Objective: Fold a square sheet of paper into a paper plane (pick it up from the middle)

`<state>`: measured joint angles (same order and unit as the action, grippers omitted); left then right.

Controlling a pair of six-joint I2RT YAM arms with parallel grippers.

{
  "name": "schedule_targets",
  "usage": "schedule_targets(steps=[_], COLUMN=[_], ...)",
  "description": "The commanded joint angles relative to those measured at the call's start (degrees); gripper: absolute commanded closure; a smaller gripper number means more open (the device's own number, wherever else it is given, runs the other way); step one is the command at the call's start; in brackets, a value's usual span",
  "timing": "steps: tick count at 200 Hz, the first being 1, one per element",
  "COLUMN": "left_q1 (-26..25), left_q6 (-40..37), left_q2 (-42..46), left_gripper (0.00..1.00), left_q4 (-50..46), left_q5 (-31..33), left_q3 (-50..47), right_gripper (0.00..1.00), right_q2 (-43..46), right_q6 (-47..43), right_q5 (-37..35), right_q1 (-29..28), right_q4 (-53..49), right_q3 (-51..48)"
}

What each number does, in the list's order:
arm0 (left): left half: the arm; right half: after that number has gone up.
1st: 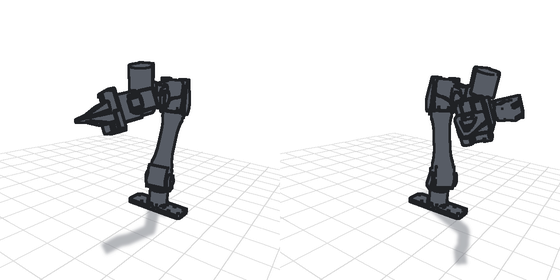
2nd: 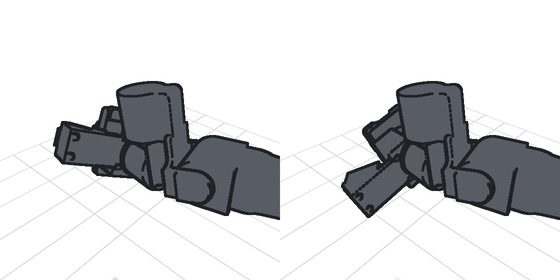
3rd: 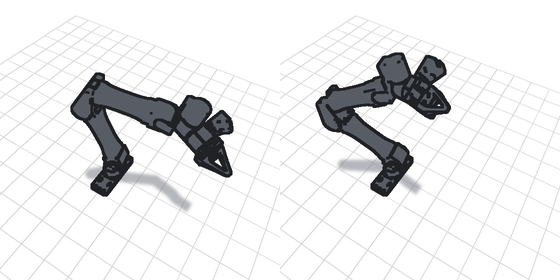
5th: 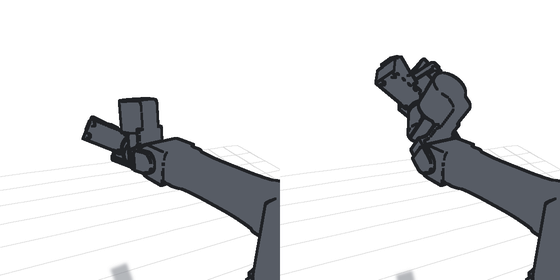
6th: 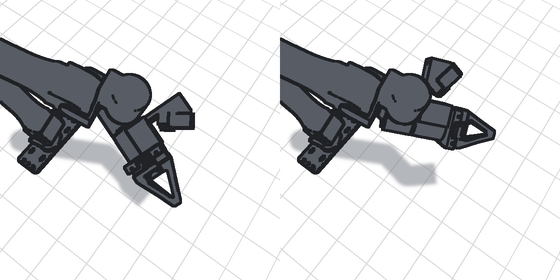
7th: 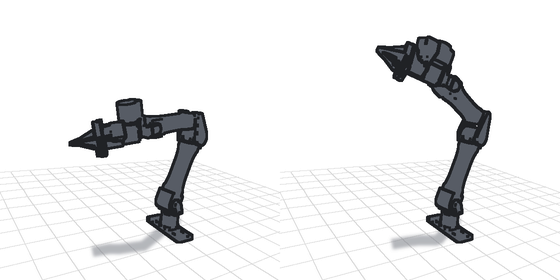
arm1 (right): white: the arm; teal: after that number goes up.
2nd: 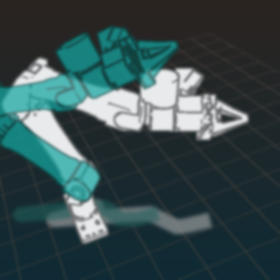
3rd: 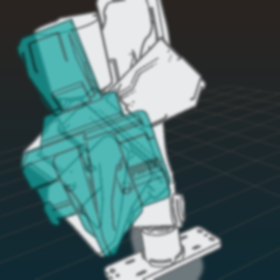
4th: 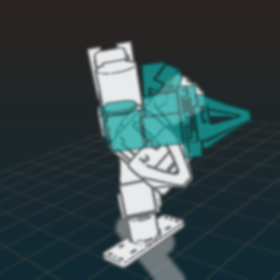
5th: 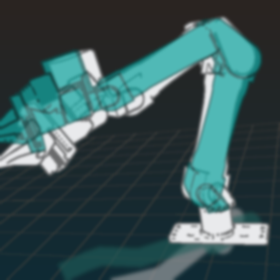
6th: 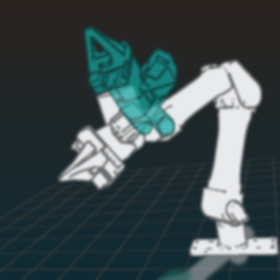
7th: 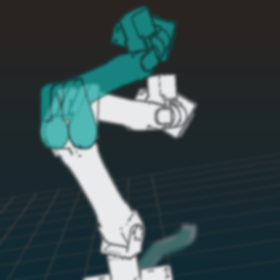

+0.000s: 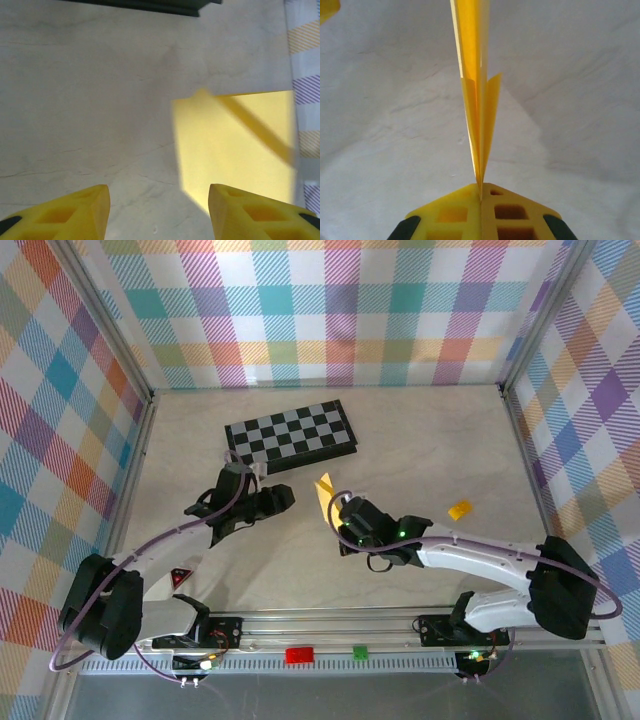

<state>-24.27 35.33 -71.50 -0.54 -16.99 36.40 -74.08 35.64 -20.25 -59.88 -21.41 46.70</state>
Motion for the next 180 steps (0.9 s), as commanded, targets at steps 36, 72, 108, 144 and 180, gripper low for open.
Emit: schedule_targets(steps=[36,72,108,144,180], left_q1=[2.6,4.5,6.4,6.8,6.9], left_q6=[2.2,3.3,3.8,3.7,4.1], left_q2=[1.4,4.2,6.2,5.4,4.6], left_gripper=[0.44,0.43,0.42,0.42,0.42], left_q4=[-4.2,-5.9,-6.2,-5.5,-4.0], left_q5=[3.6,6.2,6.6,5.4,4.7], left_q3=[-3.9,-4.5,-5.7,-6.1,-6.9], right_gripper=[0.94,0.91,0.84,0.63,0.44], right_q2=[-12.6,-20.1,-22.6,-16.9,-6.6], right_q6=[-1.6,-5.9,-9.6,-11.5,-7.0], right_q5=[-27.3,-21.4,-10.6,-1.7,10.8], right_q1=[-3.4,-6.2,-7.3,-7.0,0.4], right_q4=[-29.7,-25.0,-16.2,-5.1,5.3], right_q3=[11.0,12.6,12.5,9.0,0.3])
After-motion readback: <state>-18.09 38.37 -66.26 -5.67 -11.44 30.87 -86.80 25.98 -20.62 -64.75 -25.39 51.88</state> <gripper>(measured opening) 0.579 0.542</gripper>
